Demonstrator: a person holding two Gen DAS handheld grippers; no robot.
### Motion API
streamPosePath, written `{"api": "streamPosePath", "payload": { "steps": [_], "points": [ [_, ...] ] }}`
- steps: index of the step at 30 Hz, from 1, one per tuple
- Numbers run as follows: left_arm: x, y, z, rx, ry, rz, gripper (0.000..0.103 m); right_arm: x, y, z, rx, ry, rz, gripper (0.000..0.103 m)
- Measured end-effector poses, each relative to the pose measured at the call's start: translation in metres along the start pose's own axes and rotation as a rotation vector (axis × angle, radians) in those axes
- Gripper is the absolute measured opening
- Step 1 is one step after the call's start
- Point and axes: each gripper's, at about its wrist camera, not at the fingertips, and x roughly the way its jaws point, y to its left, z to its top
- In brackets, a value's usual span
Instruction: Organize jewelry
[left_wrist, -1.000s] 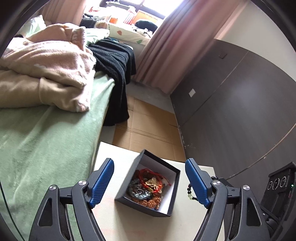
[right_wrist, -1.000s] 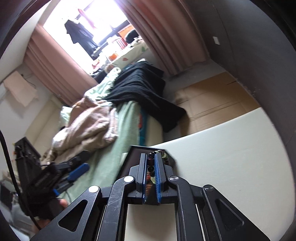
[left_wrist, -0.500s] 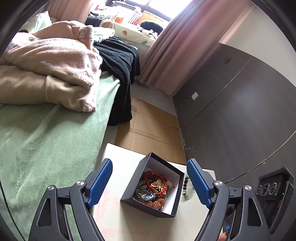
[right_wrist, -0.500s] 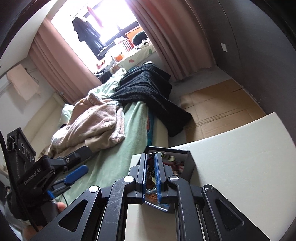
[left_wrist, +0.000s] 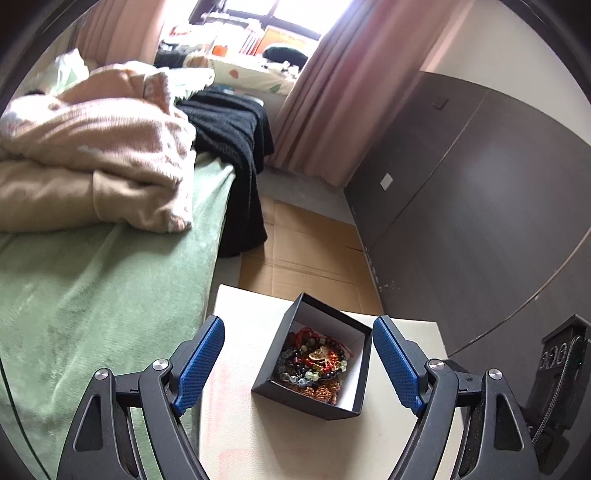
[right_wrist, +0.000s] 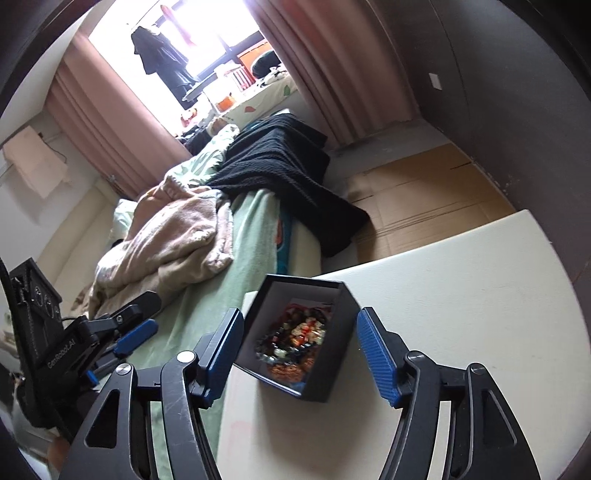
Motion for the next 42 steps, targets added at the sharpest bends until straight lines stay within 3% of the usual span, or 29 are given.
{"api": "streamPosePath", "payload": {
  "steps": [1, 6, 8, 11, 24, 25, 26, 33, 42],
  "points": [
    [-0.002, -0.006, -0.002, 0.016, -0.004, 0.007, 0.083, -0.004, -0.002, -0.001, -0.001, 0.0, -0.011, 0.076],
    [-0.011, -0.036, -0.019, 0.113, -0.022, 0.042, 0.093, -0.026, -0.009, -0.006, -0.01, 0.019, -0.04, 0.08],
    [-0.013, -0.044, -0.025, 0.141, -0.021, 0.04, 0.096, -0.038, -0.01, -0.008, -0.032, 0.022, -0.065, 0.088],
    [-0.013, -0.055, -0.036, 0.185, -0.006, 0.042, 0.103, -0.053, -0.012, -0.011, -0.058, 0.017, -0.087, 0.089],
    [-0.035, -0.081, -0.073, 0.374, -0.036, 0.104, 0.103, -0.084, -0.025, -0.037, -0.158, 0.04, -0.154, 0.094],
    [-0.037, -0.081, -0.077, 0.385, -0.04, 0.107, 0.103, -0.087, -0.026, -0.04, -0.164, 0.037, -0.158, 0.099],
    [-0.037, -0.08, -0.078, 0.386, -0.043, 0.112, 0.103, -0.089, -0.027, -0.042, -0.168, 0.035, -0.162, 0.103],
    [-0.045, -0.077, -0.088, 0.412, -0.05, 0.119, 0.103, -0.103, -0.03, -0.056, -0.234, 0.042, -0.203, 0.103],
    [-0.056, -0.079, -0.089, 0.394, -0.076, 0.105, 0.103, -0.119, -0.048, -0.059, -0.202, 0.013, -0.22, 0.103]
  ]
}}
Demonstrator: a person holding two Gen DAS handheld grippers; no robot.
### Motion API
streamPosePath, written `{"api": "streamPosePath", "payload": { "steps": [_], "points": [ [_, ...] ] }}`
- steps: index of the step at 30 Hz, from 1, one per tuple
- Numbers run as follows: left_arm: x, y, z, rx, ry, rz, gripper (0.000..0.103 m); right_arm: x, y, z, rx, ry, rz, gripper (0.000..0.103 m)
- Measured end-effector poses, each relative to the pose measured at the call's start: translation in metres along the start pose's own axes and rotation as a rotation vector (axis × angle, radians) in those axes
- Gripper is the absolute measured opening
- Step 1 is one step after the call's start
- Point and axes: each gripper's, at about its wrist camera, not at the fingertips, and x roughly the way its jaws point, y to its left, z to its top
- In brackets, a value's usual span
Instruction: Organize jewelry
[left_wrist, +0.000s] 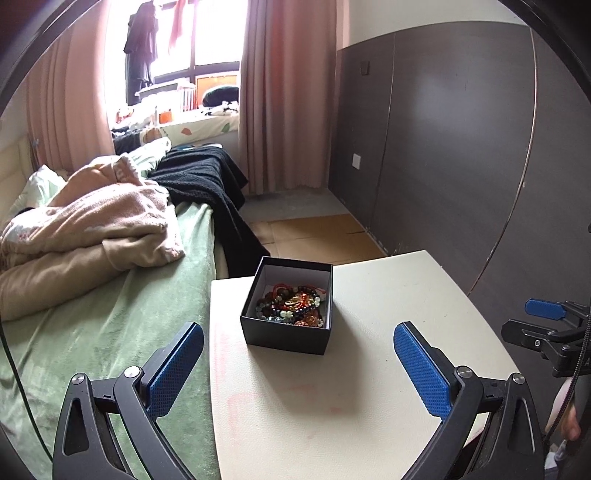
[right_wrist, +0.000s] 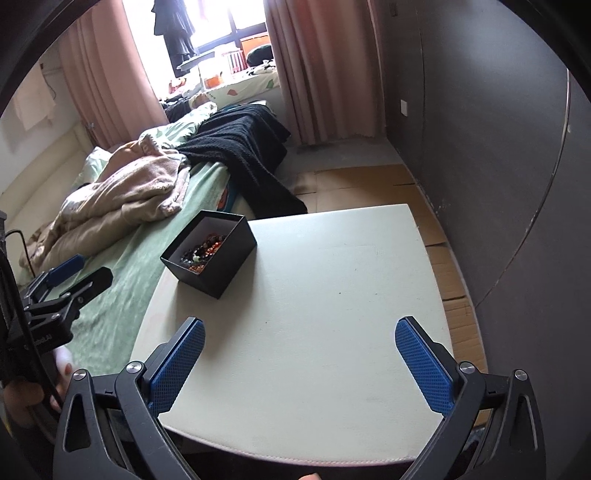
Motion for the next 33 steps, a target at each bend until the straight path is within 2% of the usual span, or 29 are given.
{"api": "streamPosePath", "payload": {
  "steps": [8, 33],
  "points": [
    [-0.001, -0.003, 0.001, 0.004, -0.004, -0.003, 0.103, -0.004, -0.001, -0.001, 0.01, -0.021, 0.007, 0.103],
    [0.009, -0.008, -0.002, -0.006, 0.015, -0.026, 0.103, 0.014, 0.006, 0.001, 0.045, 0.006, 0.02, 0.103]
  ]
}}
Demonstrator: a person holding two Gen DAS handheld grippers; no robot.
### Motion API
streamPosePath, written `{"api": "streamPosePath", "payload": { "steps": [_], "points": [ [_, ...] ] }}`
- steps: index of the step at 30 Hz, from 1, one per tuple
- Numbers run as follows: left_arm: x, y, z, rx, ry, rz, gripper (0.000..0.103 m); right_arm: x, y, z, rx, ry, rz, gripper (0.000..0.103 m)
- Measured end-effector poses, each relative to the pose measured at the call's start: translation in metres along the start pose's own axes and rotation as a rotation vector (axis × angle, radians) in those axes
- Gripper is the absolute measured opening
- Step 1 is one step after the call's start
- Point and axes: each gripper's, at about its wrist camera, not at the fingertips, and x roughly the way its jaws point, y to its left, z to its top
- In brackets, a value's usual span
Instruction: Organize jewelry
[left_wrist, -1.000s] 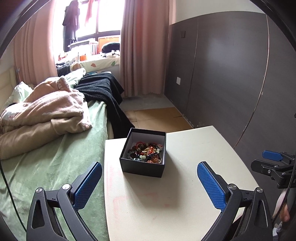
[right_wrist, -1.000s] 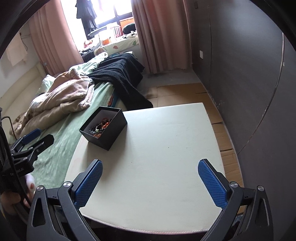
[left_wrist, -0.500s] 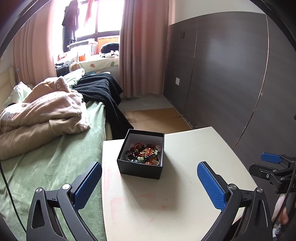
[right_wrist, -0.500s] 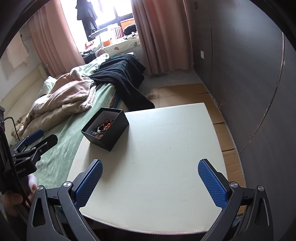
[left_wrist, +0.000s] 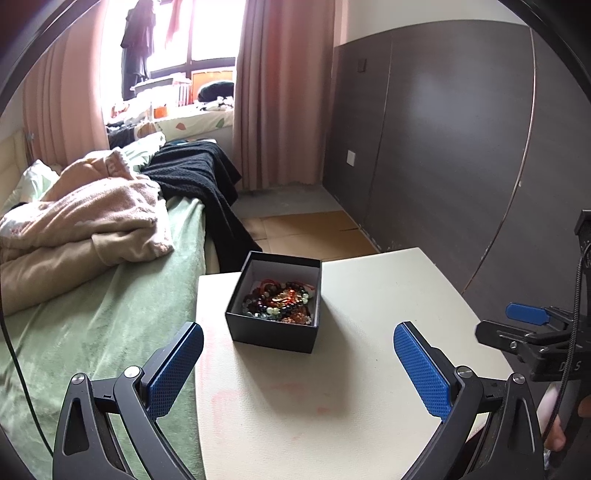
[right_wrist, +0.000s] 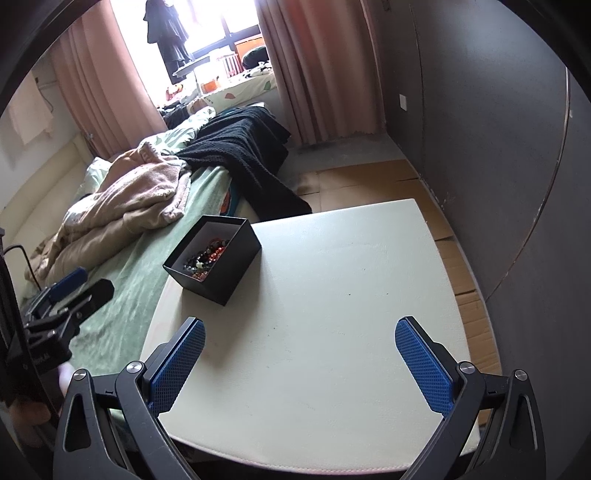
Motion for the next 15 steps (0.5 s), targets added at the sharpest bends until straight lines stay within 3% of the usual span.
{"api": "streamPosePath", "payload": {
  "steps": [15],
  "points": [
    [0.007, -0.009, -0.002, 0.011, 0.006, -0.003, 0.103, -0.007, -0.007, 0.005, 0.037, -0.024, 0.01, 0.103]
  ]
}}
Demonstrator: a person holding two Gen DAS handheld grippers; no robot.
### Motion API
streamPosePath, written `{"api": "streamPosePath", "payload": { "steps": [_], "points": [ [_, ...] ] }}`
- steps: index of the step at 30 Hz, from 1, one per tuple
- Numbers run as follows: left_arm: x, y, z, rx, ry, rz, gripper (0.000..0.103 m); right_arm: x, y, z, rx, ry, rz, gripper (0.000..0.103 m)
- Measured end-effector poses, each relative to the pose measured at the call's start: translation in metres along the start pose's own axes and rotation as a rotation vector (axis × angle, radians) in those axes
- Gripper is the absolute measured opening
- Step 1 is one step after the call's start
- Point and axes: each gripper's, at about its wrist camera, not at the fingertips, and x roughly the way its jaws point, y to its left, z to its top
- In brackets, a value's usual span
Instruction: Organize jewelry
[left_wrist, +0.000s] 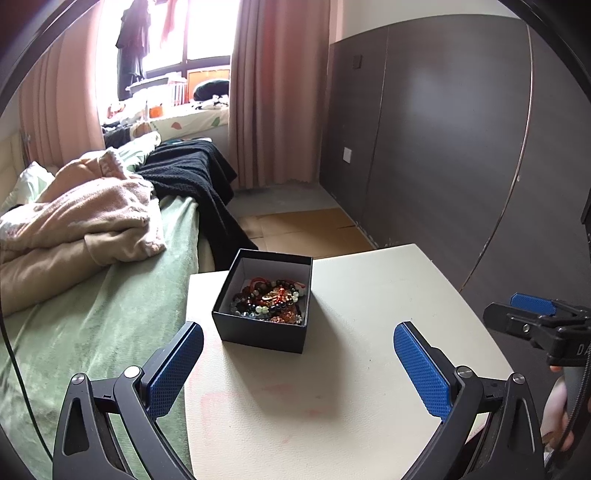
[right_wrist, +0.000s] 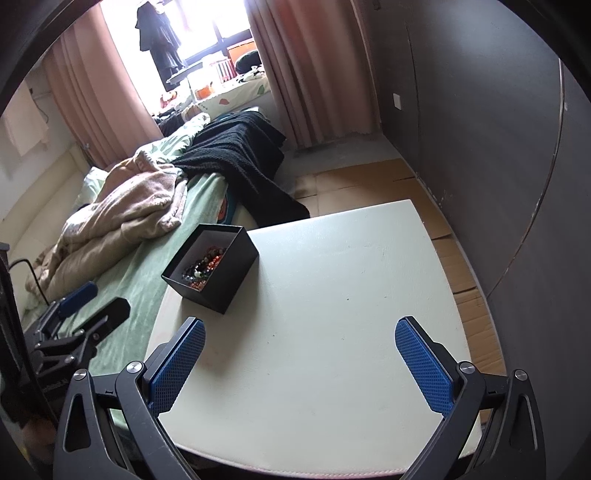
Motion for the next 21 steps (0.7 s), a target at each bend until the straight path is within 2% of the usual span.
{"api": "streamPosePath", "payload": {
  "steps": [21],
  "points": [
    [-0.0013, -0.0073, -0.0039, 0.009, -0.014, -0.011, 0.103, -0.0062, -0.0033, -0.0036, 0.006, -0.013, -0.022, 0.103]
  ]
}}
